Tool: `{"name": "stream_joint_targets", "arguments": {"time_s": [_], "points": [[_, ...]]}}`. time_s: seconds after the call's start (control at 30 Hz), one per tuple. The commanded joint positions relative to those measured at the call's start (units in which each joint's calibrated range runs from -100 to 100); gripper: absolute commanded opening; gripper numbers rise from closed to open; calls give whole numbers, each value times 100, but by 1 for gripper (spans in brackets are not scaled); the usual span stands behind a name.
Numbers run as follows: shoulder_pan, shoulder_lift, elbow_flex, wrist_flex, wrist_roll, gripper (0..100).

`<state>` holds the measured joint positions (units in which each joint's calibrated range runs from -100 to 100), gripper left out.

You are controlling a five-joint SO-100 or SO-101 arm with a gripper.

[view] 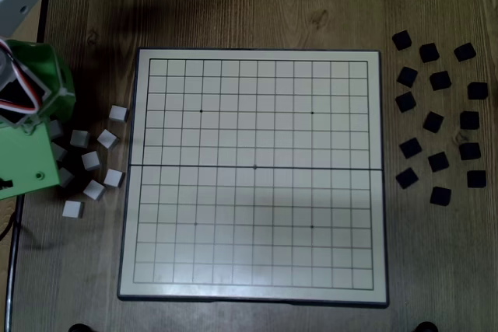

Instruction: Grasp a White stone and put it on the board on position (0,0).

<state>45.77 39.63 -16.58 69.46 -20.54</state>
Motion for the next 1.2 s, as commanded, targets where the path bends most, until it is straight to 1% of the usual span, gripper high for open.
{"name": "stream_joint_targets", "arguments": {"time_s": [0.0,0.73,1.17], "points": [[-121,-246,-573,-129,39,14],[-139,-59,-544,-294,24,14],[-48,-17,-322,-302,-88,13]]}}
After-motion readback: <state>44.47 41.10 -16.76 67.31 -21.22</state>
